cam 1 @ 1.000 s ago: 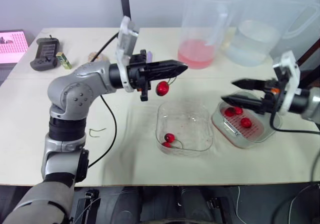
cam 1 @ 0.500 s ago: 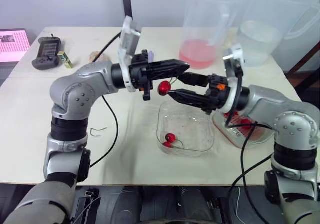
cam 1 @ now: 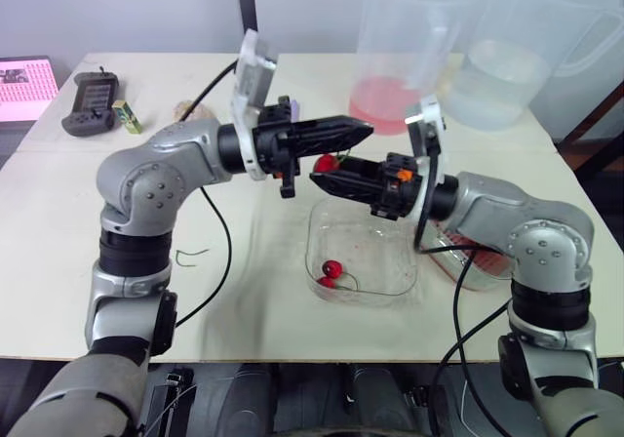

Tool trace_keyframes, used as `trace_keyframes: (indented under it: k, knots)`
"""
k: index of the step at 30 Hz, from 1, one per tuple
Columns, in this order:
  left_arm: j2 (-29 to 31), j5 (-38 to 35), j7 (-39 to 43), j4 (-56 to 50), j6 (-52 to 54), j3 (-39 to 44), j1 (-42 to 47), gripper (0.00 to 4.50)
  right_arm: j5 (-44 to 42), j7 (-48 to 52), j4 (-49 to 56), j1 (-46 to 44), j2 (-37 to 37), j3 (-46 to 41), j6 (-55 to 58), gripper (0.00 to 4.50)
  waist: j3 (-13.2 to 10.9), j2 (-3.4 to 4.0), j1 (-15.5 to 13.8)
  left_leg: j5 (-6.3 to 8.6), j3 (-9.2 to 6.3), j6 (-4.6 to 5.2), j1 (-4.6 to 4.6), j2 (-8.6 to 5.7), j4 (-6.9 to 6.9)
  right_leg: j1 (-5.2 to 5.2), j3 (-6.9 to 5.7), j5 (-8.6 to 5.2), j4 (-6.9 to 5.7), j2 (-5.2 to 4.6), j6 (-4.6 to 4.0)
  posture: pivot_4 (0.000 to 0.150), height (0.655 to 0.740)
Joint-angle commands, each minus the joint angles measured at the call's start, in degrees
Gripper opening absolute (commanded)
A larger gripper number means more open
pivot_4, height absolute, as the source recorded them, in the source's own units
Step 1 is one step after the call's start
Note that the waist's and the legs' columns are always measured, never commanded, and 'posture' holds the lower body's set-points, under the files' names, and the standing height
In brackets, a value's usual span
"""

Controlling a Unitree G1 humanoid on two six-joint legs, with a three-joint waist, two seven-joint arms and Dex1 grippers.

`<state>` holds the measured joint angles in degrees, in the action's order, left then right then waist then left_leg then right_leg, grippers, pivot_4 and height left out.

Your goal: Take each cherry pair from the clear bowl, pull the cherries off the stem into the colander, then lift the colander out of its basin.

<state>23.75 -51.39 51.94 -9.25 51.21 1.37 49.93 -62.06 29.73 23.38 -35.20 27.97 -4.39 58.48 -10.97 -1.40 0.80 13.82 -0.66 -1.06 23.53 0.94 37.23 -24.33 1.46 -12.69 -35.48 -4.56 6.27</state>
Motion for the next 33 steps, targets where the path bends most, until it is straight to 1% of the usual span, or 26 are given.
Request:
trace_keyframes:
  k: [1,6,13,15,17,19,21,26,29,33]
  knots:
    - [0.4,-1.0,-0.3,-1.8,-0.3,1.2,0.6,0.00,-1.2,0.4,2.0,0.0,0.1,-0.6,-0.7,1.73,0.0,0.00,0.0,0.00,0.00,0.00,0.00,0.00,0.00,0.00,0.00,0.00,0.00,0.00,0.00,0.150,0.7400]
    - [0.4,-0.9,-0.2,-1.5,-0.5,1.2,0.6,0.00,-1.4,1.7,2.7,1.3,2.1,0.6,1.2,1.73,0.0,0.00,0.0,0.00,0.00,0.00,0.00,0.00,-0.01,0.00,0.00,0.00,0.00,0.00,0.00,0.150,0.7400]
    - [0.3,-0.8,1.1,-1.6,-0.5,0.3,0.8,0.00,-2.8,0.2,3.8,4.0,2.8,2.7,4.6,1.73,0.0,0.00,0.0,0.00,0.00,0.00,0.00,0.00,-0.01,0.00,0.00,-0.02,0.01,0.00,-0.03,0.150,0.7400]
    - [0.4,-0.6,1.3,-1.2,-0.7,0.3,1.0,0.00,-4.0,-0.6,3.5,4.3,2.7,1.3,4.9,1.73,0.0,0.00,0.0,0.00,0.00,0.00,0.00,0.00,0.00,0.00,0.00,-0.02,0.00,0.00,-0.04,0.150,0.7400]
    - [0.3,-0.5,1.4,-0.9,-0.7,0.3,1.2,0.00,-8.2,-2.2,2.3,4.3,2.0,-2.2,4.5,1.73,0.0,0.00,0.0,0.00,0.00,0.00,0.00,0.00,-0.01,0.00,0.00,-0.02,0.01,0.00,-0.04,0.150,0.7400]
    - [0.4,-0.3,1.6,-0.7,-0.8,0.2,1.3,0.00,-9.7,-1.7,2.4,4.7,3.6,-4.3,4.2,1.73,0.0,0.00,-0.1,0.00,0.00,0.00,0.00,0.00,-0.01,0.00,0.00,-0.01,0.01,0.00,-0.02,0.150,0.7400]
    - [0.5,-0.2,1.9,-0.5,-0.9,0.1,1.3,0.00,-9.2,0.4,3.0,5.7,6.6,-5.9,4.0,1.73,0.0,0.00,-0.2,0.00,0.00,0.00,0.00,0.00,0.00,0.00,0.00,-0.01,0.02,0.00,-0.01,0.150,0.7400]
    - [2.5,1.9,4.2,1.0,-2.9,0.0,1.6,0.00,-5.2,7.1,-1.8,8.6,21.3,-15.4,2.8,1.73,0.0,0.01,-0.2,0.00,0.04,0.00,0.02,-0.01,0.01,0.01,0.01,-0.10,0.07,-0.02,-0.18,0.150,0.7400]
    - [3.6,3.2,5.4,1.6,-4.1,0.0,1.5,0.00,4.0,14.3,-3.9,14.1,32.4,-16.4,-0.9,1.73,0.0,0.00,-0.2,0.00,0.05,0.00,0.01,0.00,-0.03,0.00,0.00,-0.12,0.09,-0.01,-0.20,0.150,0.7400]
    - [4.4,4.4,6.5,1.8,-5.2,-0.2,0.7,0.00,14.0,20.7,-8.7,20.1,40.7,-15.9,-7.3,1.73,0.0,0.00,0.1,0.00,0.10,0.01,-0.02,0.00,-0.06,0.00,0.04,-0.12,0.12,0.00,-0.19,0.150,0.7400]
